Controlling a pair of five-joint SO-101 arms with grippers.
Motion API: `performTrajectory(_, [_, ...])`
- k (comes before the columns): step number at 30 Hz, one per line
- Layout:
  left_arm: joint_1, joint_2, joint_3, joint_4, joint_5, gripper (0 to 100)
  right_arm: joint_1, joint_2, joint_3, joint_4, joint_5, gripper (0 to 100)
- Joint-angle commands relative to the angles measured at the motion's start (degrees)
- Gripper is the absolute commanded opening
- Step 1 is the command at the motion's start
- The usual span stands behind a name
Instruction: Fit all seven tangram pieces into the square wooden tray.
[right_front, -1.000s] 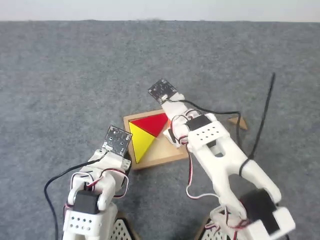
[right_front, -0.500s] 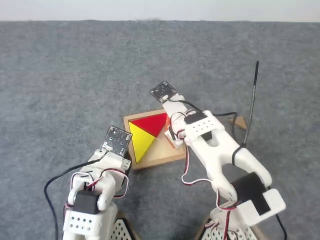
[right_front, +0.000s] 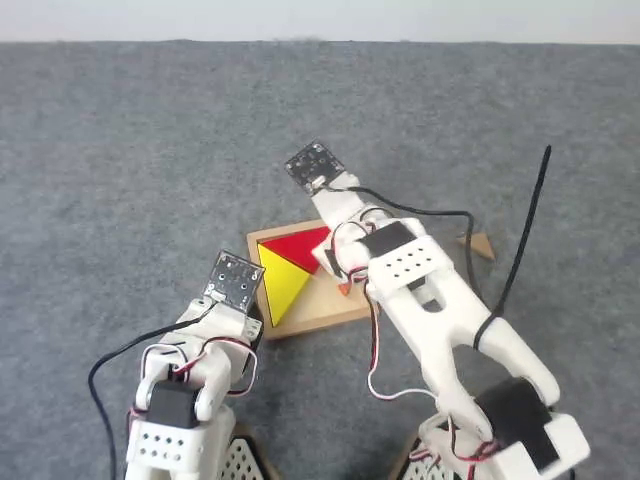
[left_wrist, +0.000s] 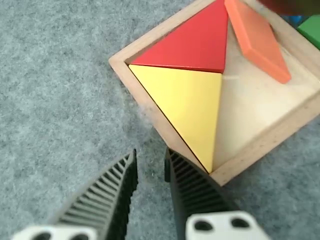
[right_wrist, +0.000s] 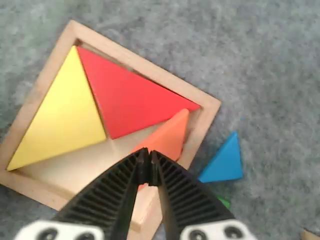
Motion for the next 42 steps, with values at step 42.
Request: performTrajectory(42, [0.09,0.09,-0.4,0.26,0.79,9,2.86,2.33,1.76,-8.66,-1.85,0.6])
